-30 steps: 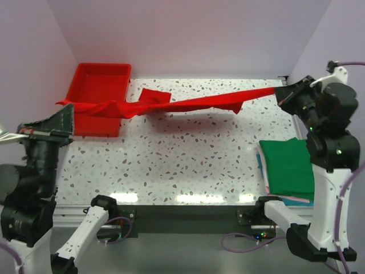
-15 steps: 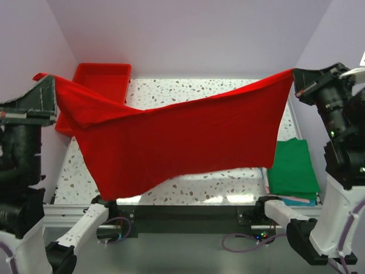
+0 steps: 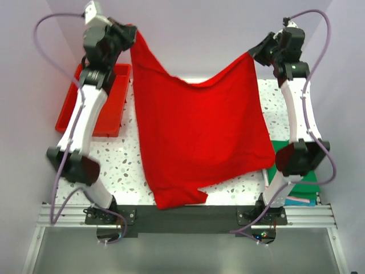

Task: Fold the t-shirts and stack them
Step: Flatten the tshirt out

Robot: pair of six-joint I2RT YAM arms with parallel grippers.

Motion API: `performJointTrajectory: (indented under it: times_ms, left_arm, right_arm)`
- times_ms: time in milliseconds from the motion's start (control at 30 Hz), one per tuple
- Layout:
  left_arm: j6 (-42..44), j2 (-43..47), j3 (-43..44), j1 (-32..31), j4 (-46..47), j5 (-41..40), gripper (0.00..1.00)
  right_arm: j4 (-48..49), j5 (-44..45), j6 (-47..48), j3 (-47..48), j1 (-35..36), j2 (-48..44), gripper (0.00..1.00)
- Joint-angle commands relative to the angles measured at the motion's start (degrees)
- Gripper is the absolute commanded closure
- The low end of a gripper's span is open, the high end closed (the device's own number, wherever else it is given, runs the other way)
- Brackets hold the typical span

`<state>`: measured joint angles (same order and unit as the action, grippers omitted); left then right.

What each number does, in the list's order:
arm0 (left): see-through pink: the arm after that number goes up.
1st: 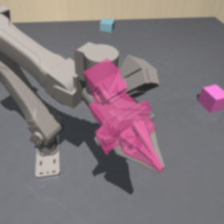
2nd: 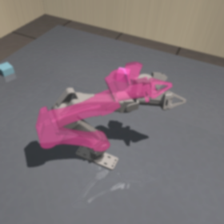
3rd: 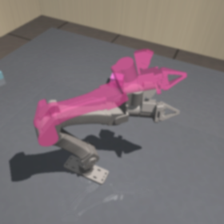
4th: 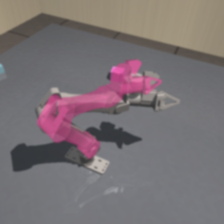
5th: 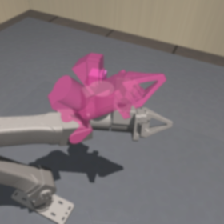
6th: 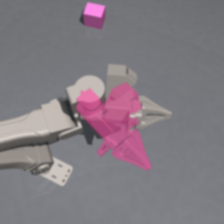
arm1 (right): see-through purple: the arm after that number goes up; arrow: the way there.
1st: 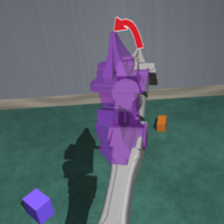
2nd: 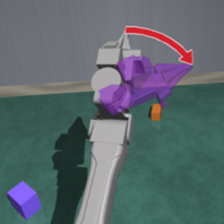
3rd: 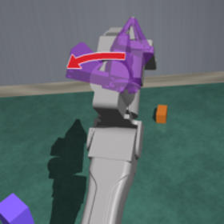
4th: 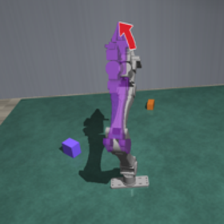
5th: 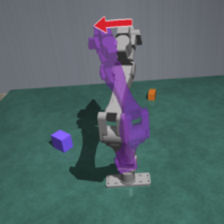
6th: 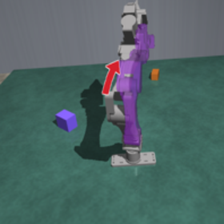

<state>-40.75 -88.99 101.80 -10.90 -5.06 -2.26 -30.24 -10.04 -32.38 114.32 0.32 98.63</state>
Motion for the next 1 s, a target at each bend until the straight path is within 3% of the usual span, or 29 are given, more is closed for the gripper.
performJointTrajectory:
  times_ms: [0,33,133,233,400,467,500,600,667,800,900,967]
  left_arm:
    - [1.73,-16.31,21.01,3.77,6.57,11.90,1.00]
    - [1.38,-20.13,34.30,4.39,5.16,12.80,1.00]
    - [-2.56,-27.55,46.80,7.28,5.04,16.67,1.00]
    - [-6.79,-20.80,35.46,10.63,21.79,17.38,1.00]
    - [-9.95,-19.29,37.42,16.68,24.04,22.02,1.00]
    - [-10.14,-17.89,33.75,17.83,23.78,22.83,1.00]
    - [-9.53,-15.19,30.77,18.01,24.04,23.52,1.00]
    - [-9.52,-8.08,9.91,18.01,28.08,24.76,1.00]
    - [-10.04,-2.54,0.82,18.10,31.07,25.37,1.00]
    - [-11.01,8.87,-26.82,18.02,34.50,24.68,1.00]
    - [-11.98,19.68,-44.32,18.01,34.59,22.75,1.00]
    - [-11.63,25.33,-51.40,18.01,31.18,21.25,1.00]
  right_arm:
    - [7.48,-3.40,-2.06,13.61,-0.23,6.45,1.00]
    - [7.04,-2.97,-2.25,20.43,-0.23,8.58,1.00]
    - [7.29,-0.86,-2.77,29.00,-0.23,12.46,1.00]
    - [13.00,1.59,-3.30,25.10,-0.23,9.49,1.00]
    - [21.88,4.68,-2.60,11.56,-0.14,0.43,1.00]
    - [21.80,3.81,-2.51,7.07,-0.23,-1.51,1.00]
    - [21.71,3.46,-2.77,5.31,-0.14,-2.12,1.00]
    - [21.37,1.78,-3.48,-3.21,-0.14,-4.76,1.00]
    - [21.45,1.34,-4.00,-11.55,-0.14,-7.99,1.00]
    - [20.84,1.96,-4.53,-28.24,-0.23,-15.91,1.00]
    - [18.82,1.26,-5.14,-40.99,-0.14,-21.69,1.00]
    - [18.46,0.38,-5.50,-50.39,-0.14,-24.78,1.00]
